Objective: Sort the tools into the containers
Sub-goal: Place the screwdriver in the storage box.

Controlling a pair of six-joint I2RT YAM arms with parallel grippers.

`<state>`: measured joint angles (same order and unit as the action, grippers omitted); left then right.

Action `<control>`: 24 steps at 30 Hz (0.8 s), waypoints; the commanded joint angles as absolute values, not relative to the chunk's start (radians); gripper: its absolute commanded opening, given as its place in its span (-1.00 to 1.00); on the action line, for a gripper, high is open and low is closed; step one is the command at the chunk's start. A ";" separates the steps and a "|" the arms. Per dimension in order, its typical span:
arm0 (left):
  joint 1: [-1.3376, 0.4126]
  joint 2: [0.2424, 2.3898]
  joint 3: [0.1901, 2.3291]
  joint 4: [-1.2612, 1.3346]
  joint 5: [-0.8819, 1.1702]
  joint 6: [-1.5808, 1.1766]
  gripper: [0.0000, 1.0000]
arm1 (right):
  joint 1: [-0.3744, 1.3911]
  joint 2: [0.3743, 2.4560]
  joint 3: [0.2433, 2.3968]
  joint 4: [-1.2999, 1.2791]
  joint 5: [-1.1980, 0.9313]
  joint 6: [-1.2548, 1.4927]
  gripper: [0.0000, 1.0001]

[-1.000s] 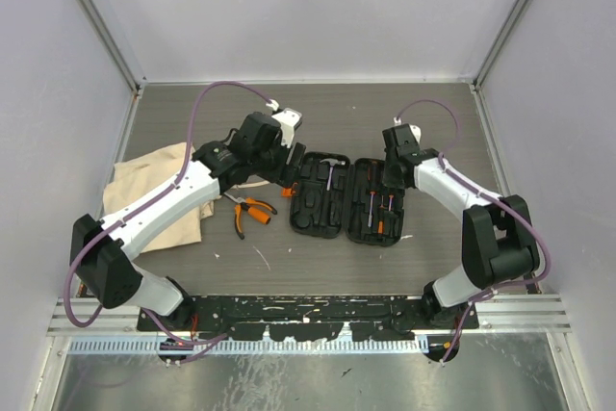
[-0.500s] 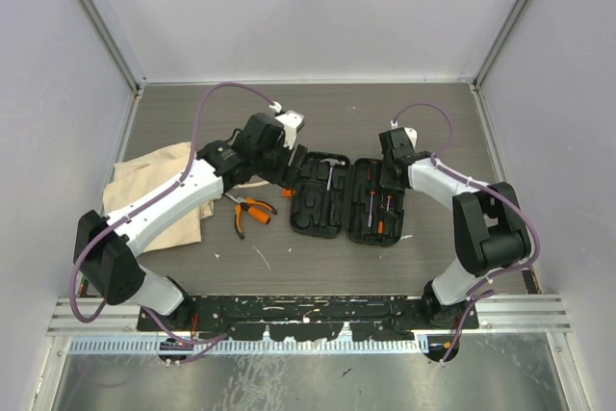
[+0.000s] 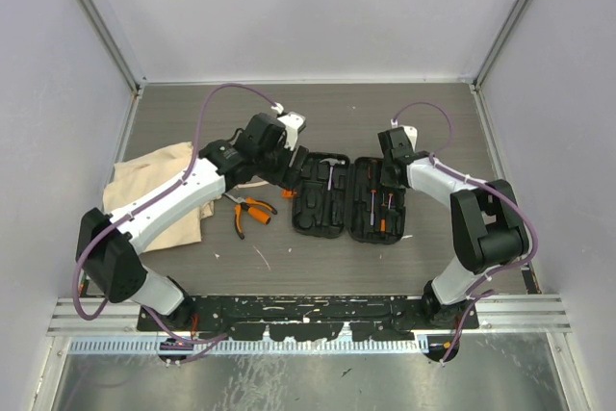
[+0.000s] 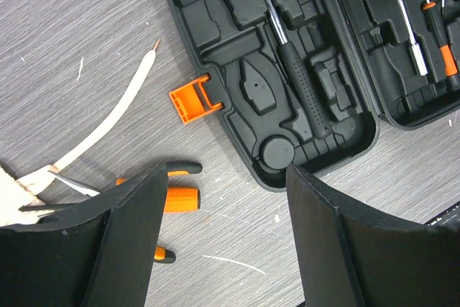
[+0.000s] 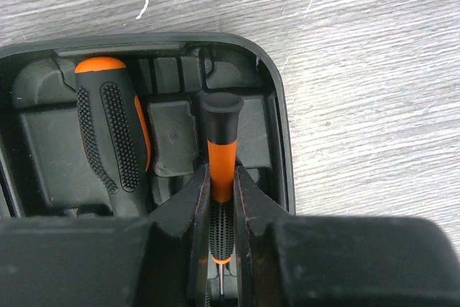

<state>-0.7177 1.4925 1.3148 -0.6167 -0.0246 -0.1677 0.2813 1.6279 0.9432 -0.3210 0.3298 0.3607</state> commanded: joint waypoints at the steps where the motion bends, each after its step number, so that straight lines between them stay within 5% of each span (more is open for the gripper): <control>1: -0.714 1.492 1.360 -0.608 -0.009 -0.164 0.35 | 0.278 1.630 0.987 -0.267 0.360 0.354 -0.83; 24: -0.715 1.511 1.367 -0.614 0.009 -0.166 0.34 | 0.278 1.632 1.017 -0.282 0.349 0.329 -0.34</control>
<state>-0.7177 1.5146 1.3220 -0.6228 -0.0048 -0.1677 0.2794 1.6436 0.9737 -0.3054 0.3401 0.3340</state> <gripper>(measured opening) 0.673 0.324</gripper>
